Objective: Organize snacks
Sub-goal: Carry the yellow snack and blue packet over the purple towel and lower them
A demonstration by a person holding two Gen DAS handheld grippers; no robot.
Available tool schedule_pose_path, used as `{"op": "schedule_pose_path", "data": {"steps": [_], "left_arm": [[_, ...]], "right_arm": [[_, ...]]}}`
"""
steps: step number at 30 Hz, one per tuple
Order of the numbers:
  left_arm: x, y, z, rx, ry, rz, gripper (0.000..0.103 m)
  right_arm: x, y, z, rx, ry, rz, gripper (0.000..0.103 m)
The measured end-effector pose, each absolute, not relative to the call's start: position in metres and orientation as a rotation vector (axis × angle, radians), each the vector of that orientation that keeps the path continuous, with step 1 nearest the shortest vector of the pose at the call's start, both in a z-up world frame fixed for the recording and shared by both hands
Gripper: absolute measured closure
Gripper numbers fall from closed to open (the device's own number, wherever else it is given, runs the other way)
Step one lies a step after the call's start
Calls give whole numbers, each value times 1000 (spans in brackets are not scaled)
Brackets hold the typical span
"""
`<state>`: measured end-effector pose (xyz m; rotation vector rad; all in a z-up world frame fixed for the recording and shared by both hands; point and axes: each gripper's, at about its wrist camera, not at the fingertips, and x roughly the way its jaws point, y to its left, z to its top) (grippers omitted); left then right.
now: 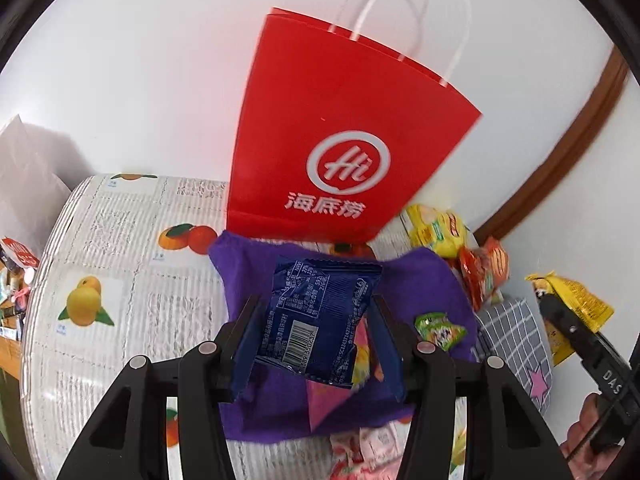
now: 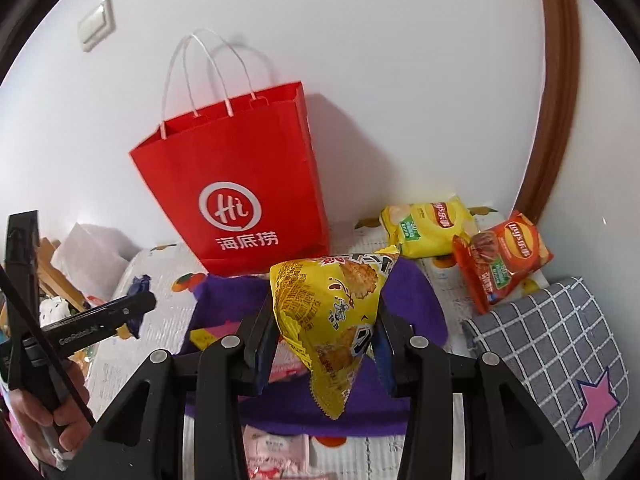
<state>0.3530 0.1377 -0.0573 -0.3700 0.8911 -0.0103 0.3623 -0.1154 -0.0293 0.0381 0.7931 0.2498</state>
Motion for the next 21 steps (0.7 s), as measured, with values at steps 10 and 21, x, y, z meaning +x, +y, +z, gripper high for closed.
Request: {"op": "schedule_pose_path", "data": {"steps": [10,21], "left_arm": [[380,163,-103,-413,992,45,53],[393,164,-123,-442,1047,64,53]], "right_arm": [[423,-112,-73,-5,904,211,61],[456,-114,-134,48,1110,289,61]]}}
